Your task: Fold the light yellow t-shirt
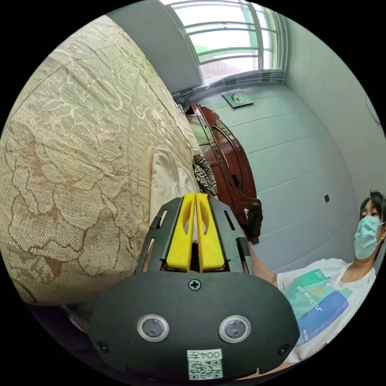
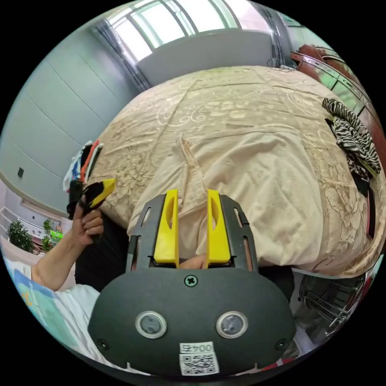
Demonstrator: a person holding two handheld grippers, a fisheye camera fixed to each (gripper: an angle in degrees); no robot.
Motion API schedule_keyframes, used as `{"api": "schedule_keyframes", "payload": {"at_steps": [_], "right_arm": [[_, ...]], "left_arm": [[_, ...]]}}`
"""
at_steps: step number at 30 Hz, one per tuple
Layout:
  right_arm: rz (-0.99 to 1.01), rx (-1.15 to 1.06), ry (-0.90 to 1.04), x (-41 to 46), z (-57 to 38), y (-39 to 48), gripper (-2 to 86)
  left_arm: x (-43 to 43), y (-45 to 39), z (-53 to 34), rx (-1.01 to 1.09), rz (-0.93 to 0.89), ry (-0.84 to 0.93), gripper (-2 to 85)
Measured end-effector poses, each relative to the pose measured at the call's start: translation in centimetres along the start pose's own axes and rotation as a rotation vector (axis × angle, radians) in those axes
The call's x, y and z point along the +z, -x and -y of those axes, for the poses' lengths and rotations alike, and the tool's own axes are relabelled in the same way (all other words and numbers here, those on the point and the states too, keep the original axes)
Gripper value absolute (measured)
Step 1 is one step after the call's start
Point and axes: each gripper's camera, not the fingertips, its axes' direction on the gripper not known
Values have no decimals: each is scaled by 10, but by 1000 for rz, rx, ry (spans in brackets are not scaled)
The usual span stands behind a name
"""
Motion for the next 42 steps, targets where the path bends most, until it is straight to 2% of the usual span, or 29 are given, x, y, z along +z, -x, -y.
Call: {"api": "schedule_keyframes", "payload": {"at_steps": [3,7,9,12,16,18,20,24,27,29,30,33,35,37,39,42], "right_arm": [[-49,95,160,43,0,-15,81],[-147,61,-9,5,-58,5,14],[-126,39,-53,-13,-85,8,6],[78,66,-85,-42,-119,-6,-1],[373,45,-70,-64,-144,-17,-2],[447,18,-62,-69,-153,-18,-2],[489,-18,-53,-71,-162,-16,-1],[552,-106,-54,-73,-194,-8,8],[611,-144,-115,-78,-222,-18,26],[678,-115,-196,-83,-243,-42,37],[690,-58,-250,-84,-259,-66,44],[611,158,-309,-65,-301,-147,69],[708,314,-331,-41,-332,-202,88],[909,493,-347,7,-371,-259,124],[1023,592,-347,49,-395,-283,148],[1059,678,-295,109,-419,-299,168]], "left_arm": [[11,-40,-7,43,8,74,9],[12,-101,-23,145,117,133,34],[11,-137,-29,250,201,164,67],[17,-203,-44,454,322,234,113],[3,-288,-71,682,423,198,145],[-10,-316,-84,767,473,178,146],[-32,-338,-99,856,578,134,134],[-90,-341,-106,871,653,-17,64],[-147,-329,-103,870,564,-68,27],[-203,-296,-77,755,394,-43,16],[-220,-285,-71,719,360,-55,15],[-319,-205,-46,485,90,-131,9],[-390,-146,-47,384,-131,-199,8],[-431,-113,-56,348,-193,-232,8],[-462,-84,-65,319,-189,-258,8],[-496,-41,-75,284,-178,-286,7]]}}
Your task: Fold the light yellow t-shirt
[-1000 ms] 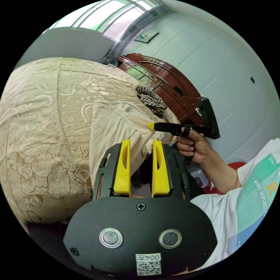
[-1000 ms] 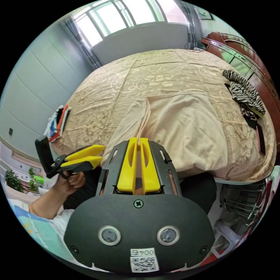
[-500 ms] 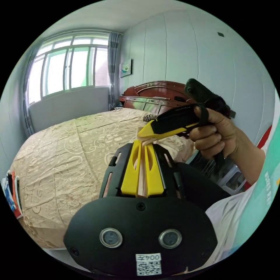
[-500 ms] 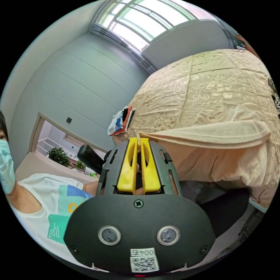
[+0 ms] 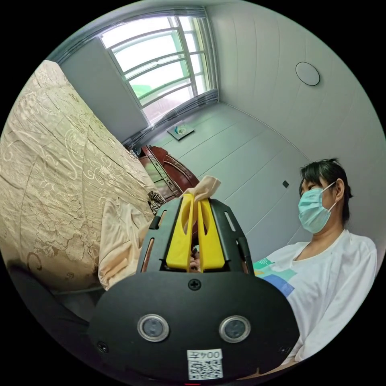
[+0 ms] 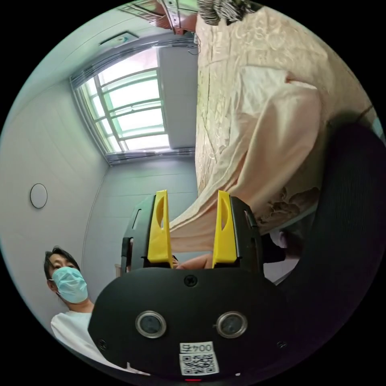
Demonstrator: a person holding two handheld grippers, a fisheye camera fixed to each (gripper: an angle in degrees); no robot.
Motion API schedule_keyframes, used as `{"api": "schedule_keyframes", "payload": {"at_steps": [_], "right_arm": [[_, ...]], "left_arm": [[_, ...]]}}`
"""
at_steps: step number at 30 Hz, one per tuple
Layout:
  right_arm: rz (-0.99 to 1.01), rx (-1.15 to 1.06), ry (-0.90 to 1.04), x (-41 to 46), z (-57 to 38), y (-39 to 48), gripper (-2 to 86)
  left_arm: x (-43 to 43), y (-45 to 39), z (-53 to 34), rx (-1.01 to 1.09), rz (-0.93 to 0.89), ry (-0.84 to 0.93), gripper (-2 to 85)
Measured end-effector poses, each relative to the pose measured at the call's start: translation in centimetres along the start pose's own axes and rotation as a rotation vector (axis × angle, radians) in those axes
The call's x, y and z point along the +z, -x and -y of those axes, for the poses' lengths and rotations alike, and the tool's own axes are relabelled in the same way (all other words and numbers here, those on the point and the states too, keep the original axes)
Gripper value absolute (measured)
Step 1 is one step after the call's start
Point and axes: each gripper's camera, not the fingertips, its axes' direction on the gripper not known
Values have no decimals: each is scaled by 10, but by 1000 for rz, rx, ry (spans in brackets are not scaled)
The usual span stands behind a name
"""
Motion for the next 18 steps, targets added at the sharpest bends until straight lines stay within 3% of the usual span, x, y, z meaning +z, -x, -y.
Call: {"api": "schedule_keyframes", "payload": {"at_steps": [3,12,18], "right_arm": [[-14,30,-5,1,2,-36,166],[-235,-149,-38,2,64,-52,138],[-323,-218,147,42,130,-86,144]], "left_arm": [[-31,31,-4,9,32,-10,8],[-101,142,-20,-1,46,-27,8],[-133,214,-39,-15,44,-27,7]]}}
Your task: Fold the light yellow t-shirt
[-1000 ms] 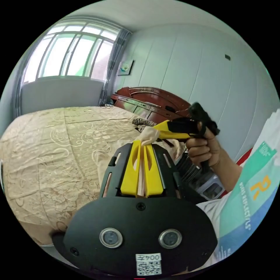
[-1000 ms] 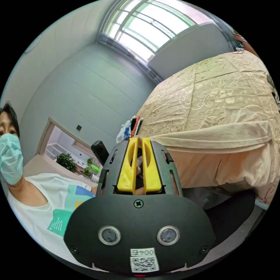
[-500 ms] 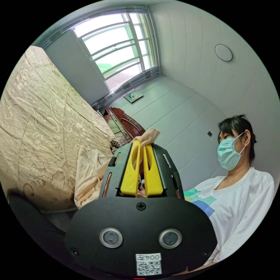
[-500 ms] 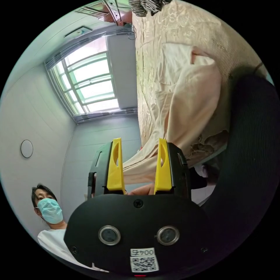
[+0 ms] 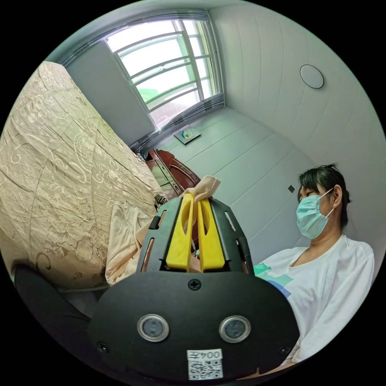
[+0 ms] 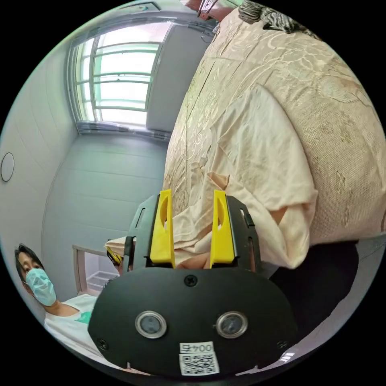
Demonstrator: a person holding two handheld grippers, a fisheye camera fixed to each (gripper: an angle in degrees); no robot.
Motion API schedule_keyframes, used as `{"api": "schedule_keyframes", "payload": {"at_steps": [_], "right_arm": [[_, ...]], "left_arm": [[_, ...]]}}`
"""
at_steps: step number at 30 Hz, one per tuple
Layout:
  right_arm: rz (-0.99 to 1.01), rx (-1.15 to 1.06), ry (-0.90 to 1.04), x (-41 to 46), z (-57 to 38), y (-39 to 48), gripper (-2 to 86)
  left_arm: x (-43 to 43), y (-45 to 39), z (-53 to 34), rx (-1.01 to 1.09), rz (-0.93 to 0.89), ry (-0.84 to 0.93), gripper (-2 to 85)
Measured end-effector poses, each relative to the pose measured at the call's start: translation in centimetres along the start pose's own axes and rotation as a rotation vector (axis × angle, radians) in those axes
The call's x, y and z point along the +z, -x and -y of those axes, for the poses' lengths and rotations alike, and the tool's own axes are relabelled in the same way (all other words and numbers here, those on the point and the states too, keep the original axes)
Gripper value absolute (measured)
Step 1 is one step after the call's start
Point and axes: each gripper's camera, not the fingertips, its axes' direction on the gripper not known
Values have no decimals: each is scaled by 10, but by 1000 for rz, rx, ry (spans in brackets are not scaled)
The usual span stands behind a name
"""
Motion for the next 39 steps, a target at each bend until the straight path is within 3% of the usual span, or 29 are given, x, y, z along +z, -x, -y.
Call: {"api": "schedule_keyframes", "payload": {"at_steps": [3,12,24,33,39], "right_arm": [[-142,-86,47,16,18,-5,142],[-206,-255,247,60,36,-29,87],[-218,-205,243,53,88,-80,41],[-142,-137,208,11,134,-125,84],[-41,-90,262,-6,164,-150,36]], "left_arm": [[-14,34,-8,-4,7,-2,8],[-49,136,-32,-25,1,-20,10],[-85,255,-53,-36,-15,-31,9],[-119,330,-71,-69,-27,-53,9],[-133,369,-75,-84,-37,-63,10]]}}
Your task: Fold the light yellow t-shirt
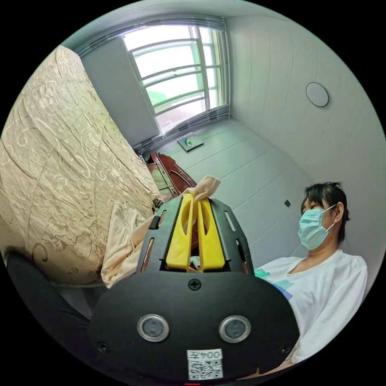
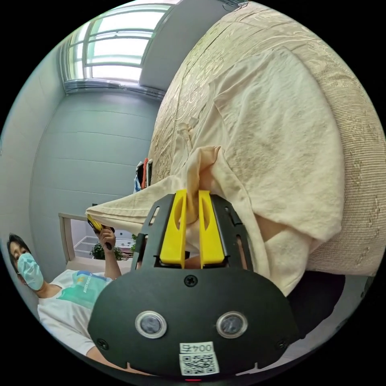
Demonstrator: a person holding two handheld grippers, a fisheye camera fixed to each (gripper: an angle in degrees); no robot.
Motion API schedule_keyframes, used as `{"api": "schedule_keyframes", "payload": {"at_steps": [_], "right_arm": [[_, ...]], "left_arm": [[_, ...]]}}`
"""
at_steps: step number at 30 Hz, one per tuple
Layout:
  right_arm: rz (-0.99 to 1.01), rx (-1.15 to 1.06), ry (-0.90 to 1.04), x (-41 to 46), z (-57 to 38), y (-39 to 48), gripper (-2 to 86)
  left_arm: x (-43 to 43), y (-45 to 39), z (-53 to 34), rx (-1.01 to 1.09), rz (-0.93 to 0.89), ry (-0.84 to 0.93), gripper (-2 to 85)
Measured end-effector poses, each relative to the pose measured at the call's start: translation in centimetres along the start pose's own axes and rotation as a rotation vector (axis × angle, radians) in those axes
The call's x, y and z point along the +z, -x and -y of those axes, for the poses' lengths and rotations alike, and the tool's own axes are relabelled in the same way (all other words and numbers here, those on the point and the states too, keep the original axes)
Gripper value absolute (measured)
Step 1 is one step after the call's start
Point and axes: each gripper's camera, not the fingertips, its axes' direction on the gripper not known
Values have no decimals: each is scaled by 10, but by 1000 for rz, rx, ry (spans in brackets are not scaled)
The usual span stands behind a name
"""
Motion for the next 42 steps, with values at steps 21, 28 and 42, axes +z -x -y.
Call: {"api": "schedule_keyframes", "payload": {"at_steps": [21,28,42], "right_arm": [[318,-795,-793,-473,-2,521,-8],[322,-943,-800,-516,-62,587,-9],[199,-838,-746,-489,41,572,-7]], "left_arm": [[-66,-412,311,637,38,-126,8],[-149,-531,262,744,51,-189,8],[-71,-464,307,622,135,-180,9]]}}
